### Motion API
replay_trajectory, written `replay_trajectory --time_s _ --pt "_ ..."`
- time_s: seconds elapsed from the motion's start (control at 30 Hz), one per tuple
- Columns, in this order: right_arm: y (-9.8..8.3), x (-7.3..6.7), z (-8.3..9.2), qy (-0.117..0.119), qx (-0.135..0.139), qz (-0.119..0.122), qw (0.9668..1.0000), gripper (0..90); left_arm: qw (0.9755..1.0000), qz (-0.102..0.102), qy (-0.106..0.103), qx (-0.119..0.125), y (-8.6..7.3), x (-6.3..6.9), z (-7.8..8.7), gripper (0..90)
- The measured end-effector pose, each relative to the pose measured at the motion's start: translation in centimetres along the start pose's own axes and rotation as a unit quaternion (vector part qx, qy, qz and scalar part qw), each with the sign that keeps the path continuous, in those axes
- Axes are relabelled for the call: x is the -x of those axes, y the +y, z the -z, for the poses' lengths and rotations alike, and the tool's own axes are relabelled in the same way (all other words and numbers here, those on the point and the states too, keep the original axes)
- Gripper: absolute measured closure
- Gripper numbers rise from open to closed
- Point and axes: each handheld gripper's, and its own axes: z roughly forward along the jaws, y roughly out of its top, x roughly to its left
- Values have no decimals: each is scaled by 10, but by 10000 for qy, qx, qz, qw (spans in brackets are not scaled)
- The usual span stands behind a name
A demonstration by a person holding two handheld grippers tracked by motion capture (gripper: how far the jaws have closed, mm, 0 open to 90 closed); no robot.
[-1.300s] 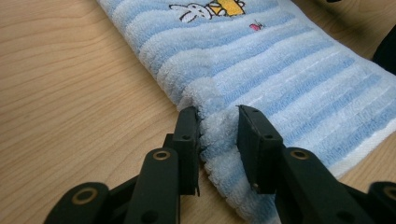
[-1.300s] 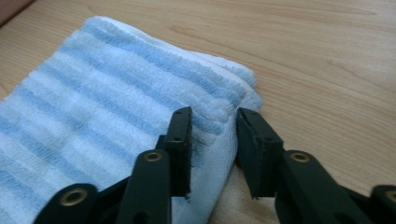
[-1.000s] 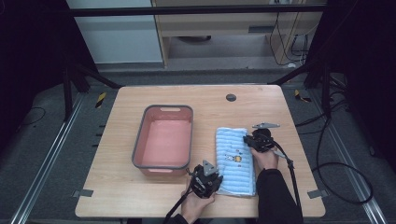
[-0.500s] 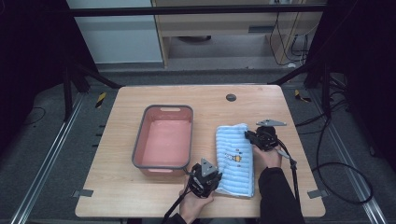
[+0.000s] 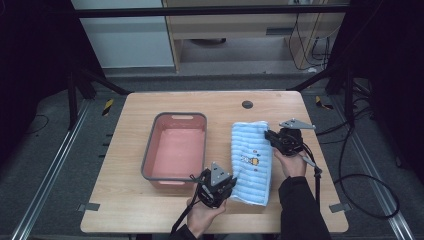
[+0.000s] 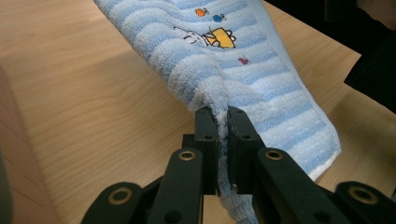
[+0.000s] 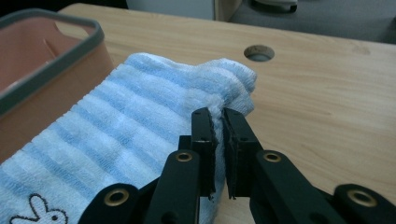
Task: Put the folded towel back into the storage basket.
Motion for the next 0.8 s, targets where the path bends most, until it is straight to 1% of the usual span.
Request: replay_trajectory --time_s 0.03,0.1,0.23,0.43,0.47,0.5,0.53,0.57,0.63,0.8 --pt "2 -1 2 -15 14 30 10000 840 10000 -52 25 30 4 0 4 843" --pt "8 -4 6 -34 75 89 9999 840 9999 -82 37 90 7 0 8 843" --pt "20 -10 14 -56 214 188 9996 840 9998 -108 53 178 14 -2 18 843" --pt "36 -19 23 -75 363 275 9989 840 9993 -162 94 331 26 -6 34 843" --pt "39 -20 24 -97 401 295 9987 840 9993 -162 94 331 26 -6 34 843" --pt "42 -22 25 -89 431 294 9986 841 9991 -143 104 386 30 -8 38 843" --pt "42 -22 25 -89 431 294 9986 841 9991 -143 104 386 30 -8 38 843" --pt "46 -25 26 -87 466 342 9983 841 9990 -141 111 397 32 -9 40 843" --pt "51 -28 27 -68 495 344 9982 841 9988 -189 157 433 37 -12 46 843" --pt "62 -34 29 -50 587 355 9976 840 9981 -148 199 563 43 -20 58 843"
